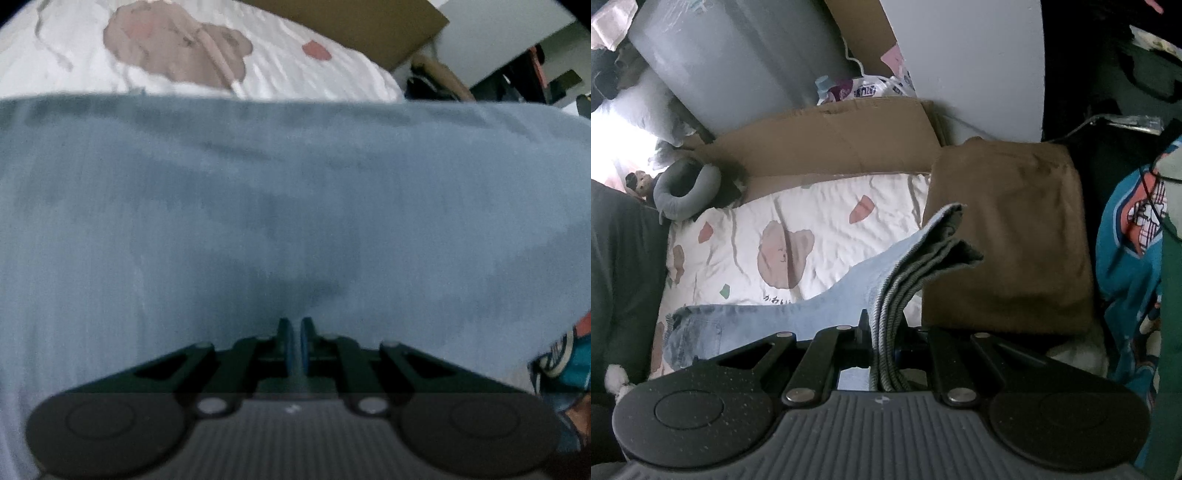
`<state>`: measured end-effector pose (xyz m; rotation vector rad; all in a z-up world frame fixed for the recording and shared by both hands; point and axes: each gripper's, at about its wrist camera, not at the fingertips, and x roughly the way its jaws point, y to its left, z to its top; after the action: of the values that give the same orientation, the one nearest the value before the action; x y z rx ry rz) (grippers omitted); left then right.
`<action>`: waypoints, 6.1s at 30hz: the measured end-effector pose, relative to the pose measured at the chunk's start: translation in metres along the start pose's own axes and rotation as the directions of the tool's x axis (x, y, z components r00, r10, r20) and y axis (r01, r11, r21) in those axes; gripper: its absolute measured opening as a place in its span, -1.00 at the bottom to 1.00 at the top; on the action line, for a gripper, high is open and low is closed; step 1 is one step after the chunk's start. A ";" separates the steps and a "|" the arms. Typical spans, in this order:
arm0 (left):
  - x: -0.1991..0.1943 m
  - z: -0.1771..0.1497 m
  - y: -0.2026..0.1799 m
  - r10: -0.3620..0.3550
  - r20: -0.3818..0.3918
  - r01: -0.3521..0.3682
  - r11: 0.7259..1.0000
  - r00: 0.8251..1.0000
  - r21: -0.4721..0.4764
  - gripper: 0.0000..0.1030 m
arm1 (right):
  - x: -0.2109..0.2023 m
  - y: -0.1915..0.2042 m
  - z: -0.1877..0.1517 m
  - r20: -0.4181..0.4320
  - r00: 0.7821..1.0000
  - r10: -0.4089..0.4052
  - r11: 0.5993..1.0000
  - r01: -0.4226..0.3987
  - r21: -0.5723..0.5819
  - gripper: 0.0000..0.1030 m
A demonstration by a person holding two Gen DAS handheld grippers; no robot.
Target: Fold clothes
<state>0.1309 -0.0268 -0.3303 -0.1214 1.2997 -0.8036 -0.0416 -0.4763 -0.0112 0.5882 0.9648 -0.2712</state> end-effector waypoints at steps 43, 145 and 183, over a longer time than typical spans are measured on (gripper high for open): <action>-0.024 0.060 0.007 0.109 0.219 -0.064 0.977 0.970 -0.201 0.49 | -0.018 0.170 0.051 -0.048 0.998 0.042 0.955 -0.054 -0.292 -0.83; -0.238 -0.164 0.156 0.690 0.472 0.017 0.555 0.549 -0.832 0.59 | 0.492 0.582 -0.093 -0.552 0.789 0.268 0.925 -0.371 -0.081 -0.52; -0.244 -0.124 0.141 0.653 0.582 -0.068 0.691 0.485 -0.719 0.59 | 0.434 0.593 -0.027 -0.570 0.728 0.381 0.803 -0.566 -0.186 0.51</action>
<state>0.0754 0.2627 -0.2426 -0.6366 0.5610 0.1776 0.4569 0.0379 -0.1783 0.5691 1.2916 0.5578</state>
